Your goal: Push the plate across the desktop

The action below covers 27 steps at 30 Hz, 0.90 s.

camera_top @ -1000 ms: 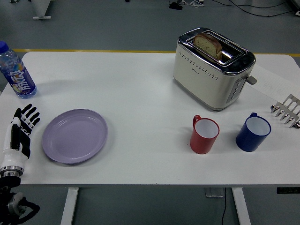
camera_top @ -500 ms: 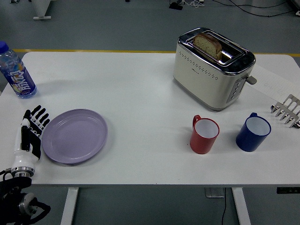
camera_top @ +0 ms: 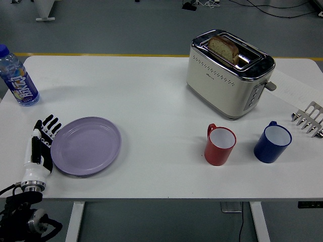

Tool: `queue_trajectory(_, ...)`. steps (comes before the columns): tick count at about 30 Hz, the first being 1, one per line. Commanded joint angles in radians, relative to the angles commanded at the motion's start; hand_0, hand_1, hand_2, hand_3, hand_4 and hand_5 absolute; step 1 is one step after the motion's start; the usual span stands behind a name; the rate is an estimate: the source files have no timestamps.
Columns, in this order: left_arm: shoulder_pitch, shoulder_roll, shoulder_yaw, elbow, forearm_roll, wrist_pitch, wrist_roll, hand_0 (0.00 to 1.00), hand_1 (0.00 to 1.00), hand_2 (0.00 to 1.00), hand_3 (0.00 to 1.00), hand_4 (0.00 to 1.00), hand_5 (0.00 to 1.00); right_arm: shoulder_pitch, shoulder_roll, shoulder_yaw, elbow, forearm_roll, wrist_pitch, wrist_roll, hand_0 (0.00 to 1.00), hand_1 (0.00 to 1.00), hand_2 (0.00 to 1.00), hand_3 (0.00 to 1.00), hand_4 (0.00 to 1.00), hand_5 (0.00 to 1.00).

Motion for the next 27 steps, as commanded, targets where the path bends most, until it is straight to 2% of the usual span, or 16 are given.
queue_trajectory(18, -0.005, -0.023, 0.047, -0.019, -0.031, -0.001, -0.002, 0.834, 0.853, 0.871, 0.809, 0.529, 0.998, 0.002, 0.0, 0.005, -0.001, -0.012, 0.003, 0.003, 0.697, 0.659, 0.766, 0.747, 0.488, 0.48)
queue_trajectory(27, -0.012, -0.024, 0.078, -0.024, -0.034, 0.0, -0.002, 0.834, 0.854, 0.874, 0.811, 0.527, 0.998, 0.005, 0.0, 0.006, -0.001, -0.015, 0.003, 0.003, 0.696, 0.658, 0.764, 0.746, 0.489, 0.481)
